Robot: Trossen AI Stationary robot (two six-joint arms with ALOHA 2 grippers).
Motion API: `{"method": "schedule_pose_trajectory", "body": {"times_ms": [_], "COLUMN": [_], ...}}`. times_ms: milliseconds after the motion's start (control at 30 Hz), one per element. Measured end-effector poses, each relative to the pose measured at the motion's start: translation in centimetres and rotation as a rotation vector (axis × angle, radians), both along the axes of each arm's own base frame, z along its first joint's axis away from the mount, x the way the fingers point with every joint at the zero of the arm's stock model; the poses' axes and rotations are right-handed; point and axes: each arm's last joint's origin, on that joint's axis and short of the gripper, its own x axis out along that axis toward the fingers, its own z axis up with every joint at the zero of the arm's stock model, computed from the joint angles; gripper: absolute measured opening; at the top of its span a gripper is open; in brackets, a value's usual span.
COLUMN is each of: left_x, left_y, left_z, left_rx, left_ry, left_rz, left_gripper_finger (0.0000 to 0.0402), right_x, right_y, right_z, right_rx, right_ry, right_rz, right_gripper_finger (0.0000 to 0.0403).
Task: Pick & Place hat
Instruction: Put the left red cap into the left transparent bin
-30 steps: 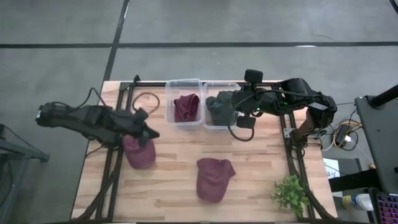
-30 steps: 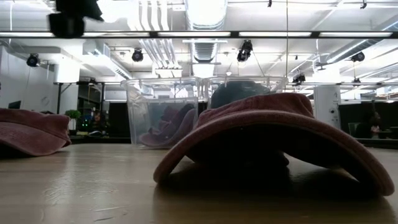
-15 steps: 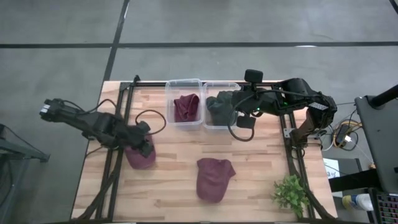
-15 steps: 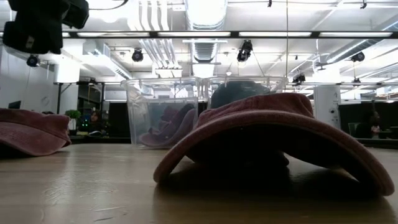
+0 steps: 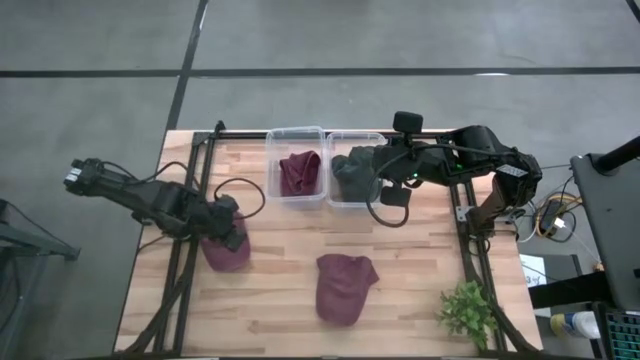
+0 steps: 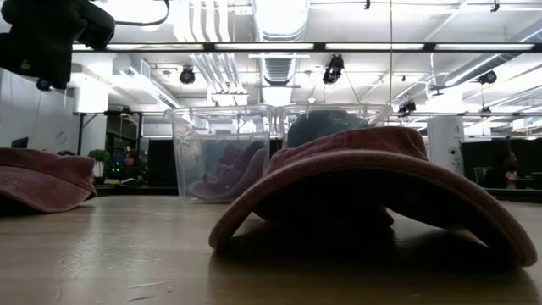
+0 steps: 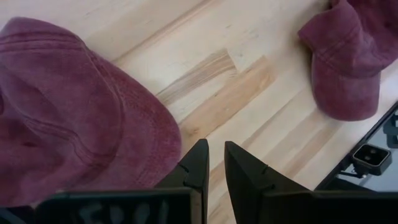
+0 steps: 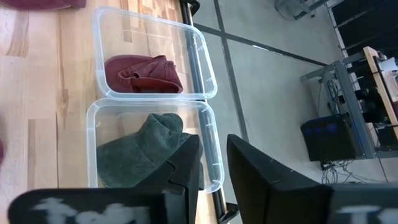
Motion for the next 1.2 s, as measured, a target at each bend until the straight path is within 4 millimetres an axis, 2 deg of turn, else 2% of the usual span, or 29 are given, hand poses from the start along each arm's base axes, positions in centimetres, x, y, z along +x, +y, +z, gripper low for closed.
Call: {"method": "schedule_pose_trajectory", "body": {"times_ms": [1200], "left_x": [-0.24], "left_y": [0.32], "left_z": [-0.31], "left_rx": [0.069], "left_ry": [0.037], "left_rz": [0.070], "left_gripper_finger": [0.0044], "right_x": [0.00], "right_y": [0.00], "right_z": [0.00], "right_rx": [-0.001], "right_ry": [0.001], "right_rz": [0.001], "right_gripper_finger": [0.0081]}}
